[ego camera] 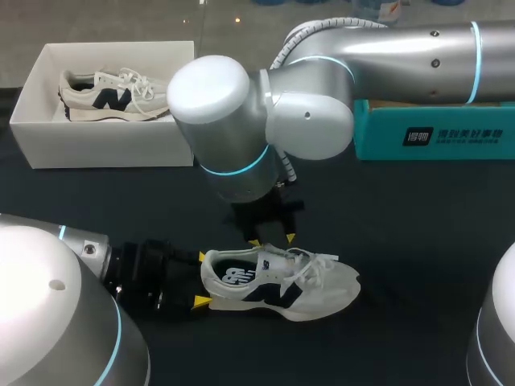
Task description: Take the shoe out of the shoebox, open the shoe tongue, remove and reinsert the insole, then place the shoe into the shoebox
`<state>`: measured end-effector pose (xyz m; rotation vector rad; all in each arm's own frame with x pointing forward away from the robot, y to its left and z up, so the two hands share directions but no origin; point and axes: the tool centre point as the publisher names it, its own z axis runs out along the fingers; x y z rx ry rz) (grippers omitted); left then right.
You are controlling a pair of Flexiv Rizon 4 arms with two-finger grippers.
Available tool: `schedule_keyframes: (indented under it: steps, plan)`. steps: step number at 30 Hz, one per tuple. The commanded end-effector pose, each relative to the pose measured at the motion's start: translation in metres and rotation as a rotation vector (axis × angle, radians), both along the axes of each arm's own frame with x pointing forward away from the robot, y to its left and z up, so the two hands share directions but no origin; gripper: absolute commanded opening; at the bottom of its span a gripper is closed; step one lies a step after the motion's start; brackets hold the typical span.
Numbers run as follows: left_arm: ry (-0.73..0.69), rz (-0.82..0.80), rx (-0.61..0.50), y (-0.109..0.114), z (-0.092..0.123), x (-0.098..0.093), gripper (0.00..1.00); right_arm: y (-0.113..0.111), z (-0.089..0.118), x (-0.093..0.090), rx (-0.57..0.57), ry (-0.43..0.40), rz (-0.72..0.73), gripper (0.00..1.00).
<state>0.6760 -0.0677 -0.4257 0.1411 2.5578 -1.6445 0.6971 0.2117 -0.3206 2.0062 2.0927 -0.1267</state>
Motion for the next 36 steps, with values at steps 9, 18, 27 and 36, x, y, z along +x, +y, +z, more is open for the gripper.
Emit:
schedule_keyframes:
  steps: [9, 18, 27, 36]
  plan:
    - [0.0, -0.001, 0.003, -0.001, -0.003, 0.0, 0.0, 0.019, -0.017, -0.025, 0.042, -0.043, -0.249, 0.59]
    - [0.0, -0.001, 0.003, -0.001, -0.003, 0.0, 0.0, 0.031, -0.032, -0.026, 0.05, -0.014, -0.234, 0.57]
    - [0.0, -0.001, 0.003, -0.001, -0.003, 0.0, 0.0, 0.039, -0.038, -0.026, 0.033, 0.0, -0.249, 0.65]
    - [0.0, -0.001, 0.003, -0.001, -0.003, 0.0, 0.0, 0.031, -0.018, -0.037, -0.008, -0.018, -0.268, 0.73]
